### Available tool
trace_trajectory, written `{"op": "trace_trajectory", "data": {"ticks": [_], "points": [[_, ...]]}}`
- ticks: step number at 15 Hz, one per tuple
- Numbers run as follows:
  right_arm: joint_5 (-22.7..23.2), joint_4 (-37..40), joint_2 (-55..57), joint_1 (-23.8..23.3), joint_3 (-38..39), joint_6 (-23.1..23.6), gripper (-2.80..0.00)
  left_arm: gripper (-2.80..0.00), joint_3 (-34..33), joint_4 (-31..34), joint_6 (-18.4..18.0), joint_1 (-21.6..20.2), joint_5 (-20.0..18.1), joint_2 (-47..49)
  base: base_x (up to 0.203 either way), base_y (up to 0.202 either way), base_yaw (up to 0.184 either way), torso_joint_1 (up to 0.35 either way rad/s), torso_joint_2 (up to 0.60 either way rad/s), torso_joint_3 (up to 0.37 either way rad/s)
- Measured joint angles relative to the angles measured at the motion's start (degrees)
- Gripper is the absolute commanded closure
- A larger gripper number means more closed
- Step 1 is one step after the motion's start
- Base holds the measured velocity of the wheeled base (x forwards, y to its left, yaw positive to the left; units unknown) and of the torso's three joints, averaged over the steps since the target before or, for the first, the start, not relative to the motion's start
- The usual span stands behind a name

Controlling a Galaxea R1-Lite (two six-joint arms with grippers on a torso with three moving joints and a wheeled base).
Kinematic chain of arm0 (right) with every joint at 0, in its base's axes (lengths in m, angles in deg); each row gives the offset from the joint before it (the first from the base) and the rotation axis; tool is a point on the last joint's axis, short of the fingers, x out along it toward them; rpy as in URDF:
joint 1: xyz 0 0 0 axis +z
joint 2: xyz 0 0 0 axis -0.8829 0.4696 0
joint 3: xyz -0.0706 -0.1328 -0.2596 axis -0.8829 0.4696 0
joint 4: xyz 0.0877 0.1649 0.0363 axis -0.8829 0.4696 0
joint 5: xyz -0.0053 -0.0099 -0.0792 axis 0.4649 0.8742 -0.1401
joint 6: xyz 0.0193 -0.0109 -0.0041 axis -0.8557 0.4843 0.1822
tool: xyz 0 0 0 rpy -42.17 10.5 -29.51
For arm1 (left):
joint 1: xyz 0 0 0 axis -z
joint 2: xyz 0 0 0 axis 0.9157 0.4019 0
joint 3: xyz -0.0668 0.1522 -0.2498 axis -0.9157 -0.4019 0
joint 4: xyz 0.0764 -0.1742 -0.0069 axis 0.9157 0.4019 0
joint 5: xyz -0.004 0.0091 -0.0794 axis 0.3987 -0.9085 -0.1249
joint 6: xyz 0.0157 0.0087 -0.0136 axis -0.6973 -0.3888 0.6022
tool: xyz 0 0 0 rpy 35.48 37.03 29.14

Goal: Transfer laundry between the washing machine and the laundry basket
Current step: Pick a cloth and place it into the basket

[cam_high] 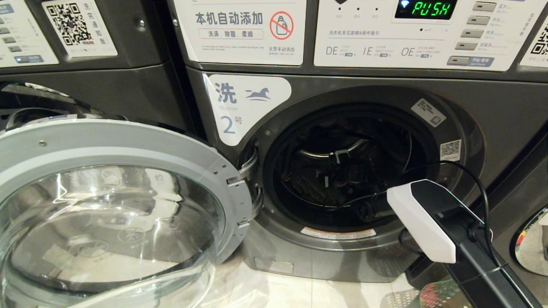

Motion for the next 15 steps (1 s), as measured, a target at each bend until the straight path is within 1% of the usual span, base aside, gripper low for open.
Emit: {"op": "trace_trajectory", "data": {"ticks": [1, 3, 4, 10, 12, 15], "points": [[2.25, 1.41, 0.29, -0.26, -0.11, -1.45, -2.80, 0.00, 0.00, 0.00, 0.00, 0.01, 0.01, 0.00, 0.000, 0.000, 0.000, 0.000, 0.00, 0.000], [7.33, 4.84, 0.22, -1.78, -0.22, -2.43, -2.80, 0.00, 0.00, 0.00, 0.02, 0.01, 0.01, 0.00, 0.000, 0.000, 0.000, 0.000, 0.00, 0.000], [8.70, 6.18, 0.02, -2.64, -0.28, -2.75, -2.80, 0.00, 0.00, 0.00, -0.02, 0.01, 0.01, 0.00, 0.000, 0.000, 0.000, 0.000, 0.00, 0.000], [8.31, 6.00, -0.52, -3.45, -0.20, -3.16, -2.80, 0.00, 0.00, 0.01, -0.11, -0.02, 0.01, 0.00, 0.000, 0.000, 0.000, 0.000, 0.00, 0.000], [7.28, 5.62, -1.22, -3.30, -0.09, -2.76, -2.80, 0.00, 0.00, 0.02, -0.18, 0.00, -0.02, 0.00, 0.000, 0.000, 0.000, 0.000, 0.00, 0.000], [7.08, 5.19, -2.79, -3.63, -0.07, -1.58, -2.80, 0.00, 0.00, -0.11, 0.49, 0.04, 0.13, 0.00, 0.000, 0.000, 0.000, 0.000, 0.00, 0.000]]}}
